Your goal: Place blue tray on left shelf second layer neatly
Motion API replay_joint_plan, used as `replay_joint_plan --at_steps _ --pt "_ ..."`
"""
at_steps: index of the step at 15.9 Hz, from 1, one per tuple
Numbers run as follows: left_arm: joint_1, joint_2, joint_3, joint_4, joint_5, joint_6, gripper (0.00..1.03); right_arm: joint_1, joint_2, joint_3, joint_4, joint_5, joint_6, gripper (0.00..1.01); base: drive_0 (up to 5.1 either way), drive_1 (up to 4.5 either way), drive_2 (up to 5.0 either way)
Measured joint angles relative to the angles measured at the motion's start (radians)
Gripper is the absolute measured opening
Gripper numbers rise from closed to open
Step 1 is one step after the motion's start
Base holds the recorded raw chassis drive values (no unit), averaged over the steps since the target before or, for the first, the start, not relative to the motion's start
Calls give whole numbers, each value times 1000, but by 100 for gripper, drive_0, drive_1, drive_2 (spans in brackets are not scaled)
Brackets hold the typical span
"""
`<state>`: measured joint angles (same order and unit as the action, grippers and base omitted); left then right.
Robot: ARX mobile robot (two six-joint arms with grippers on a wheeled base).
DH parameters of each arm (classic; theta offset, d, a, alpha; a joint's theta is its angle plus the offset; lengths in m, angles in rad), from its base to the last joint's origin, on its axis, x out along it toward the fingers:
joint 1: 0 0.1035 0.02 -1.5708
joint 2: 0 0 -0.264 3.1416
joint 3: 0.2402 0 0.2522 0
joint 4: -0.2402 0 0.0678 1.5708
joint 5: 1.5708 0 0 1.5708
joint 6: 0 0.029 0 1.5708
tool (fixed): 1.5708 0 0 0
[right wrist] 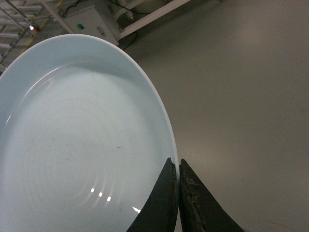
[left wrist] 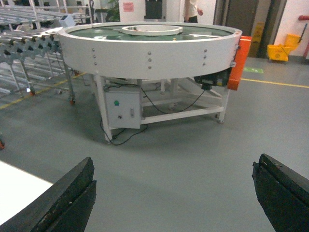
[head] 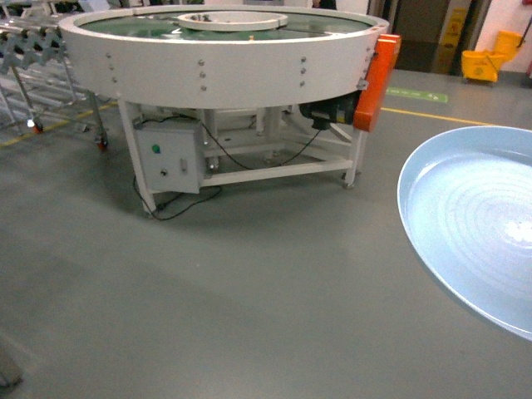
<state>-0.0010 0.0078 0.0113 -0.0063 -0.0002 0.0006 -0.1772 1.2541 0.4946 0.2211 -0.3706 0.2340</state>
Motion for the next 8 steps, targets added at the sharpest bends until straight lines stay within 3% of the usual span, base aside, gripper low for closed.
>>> replay_joint_plan --at_steps 8 --pt "0 0 0 -1 -2 0 98 0 0 0 2 0 0 2 140 -137 -458"
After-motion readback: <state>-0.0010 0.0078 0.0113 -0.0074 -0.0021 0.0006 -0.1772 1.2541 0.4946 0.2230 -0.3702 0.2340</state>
